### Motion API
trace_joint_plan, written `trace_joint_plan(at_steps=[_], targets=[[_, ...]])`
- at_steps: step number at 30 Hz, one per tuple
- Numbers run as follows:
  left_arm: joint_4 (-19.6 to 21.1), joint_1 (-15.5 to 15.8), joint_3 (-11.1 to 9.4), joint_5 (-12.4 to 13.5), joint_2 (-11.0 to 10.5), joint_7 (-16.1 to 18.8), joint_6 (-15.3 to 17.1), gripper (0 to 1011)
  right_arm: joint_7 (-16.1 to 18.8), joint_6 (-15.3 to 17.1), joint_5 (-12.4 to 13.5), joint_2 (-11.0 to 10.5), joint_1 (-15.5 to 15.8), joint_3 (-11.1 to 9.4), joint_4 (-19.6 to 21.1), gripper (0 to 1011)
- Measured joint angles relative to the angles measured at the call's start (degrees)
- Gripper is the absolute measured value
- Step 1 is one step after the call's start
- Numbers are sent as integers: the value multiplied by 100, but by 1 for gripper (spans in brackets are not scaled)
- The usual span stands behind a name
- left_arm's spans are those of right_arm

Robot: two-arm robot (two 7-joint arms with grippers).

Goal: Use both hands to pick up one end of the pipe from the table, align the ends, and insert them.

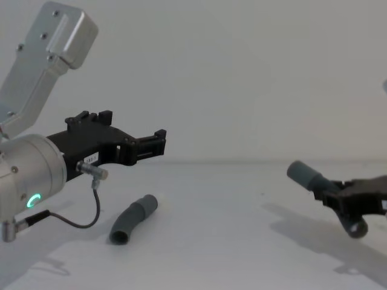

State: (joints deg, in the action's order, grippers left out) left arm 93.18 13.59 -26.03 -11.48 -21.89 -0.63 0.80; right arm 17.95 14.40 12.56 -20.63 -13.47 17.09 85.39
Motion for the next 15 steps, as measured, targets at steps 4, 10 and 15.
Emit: trace_joint_plan(at_steps=[4, 10, 15], targets=[[0, 0, 0, 0, -1, 0, 0, 1001, 221, -341, -34, -116, -66, 33, -31, 234], [0, 0, 0, 0, 0, 0, 0, 1001, 631, -888, -74, -346, -222, 106, -127, 234], [0, 0, 0, 0, 0, 0, 0, 1001, 1018, -1342, -96, -529, -378, 198, -258, 234]])
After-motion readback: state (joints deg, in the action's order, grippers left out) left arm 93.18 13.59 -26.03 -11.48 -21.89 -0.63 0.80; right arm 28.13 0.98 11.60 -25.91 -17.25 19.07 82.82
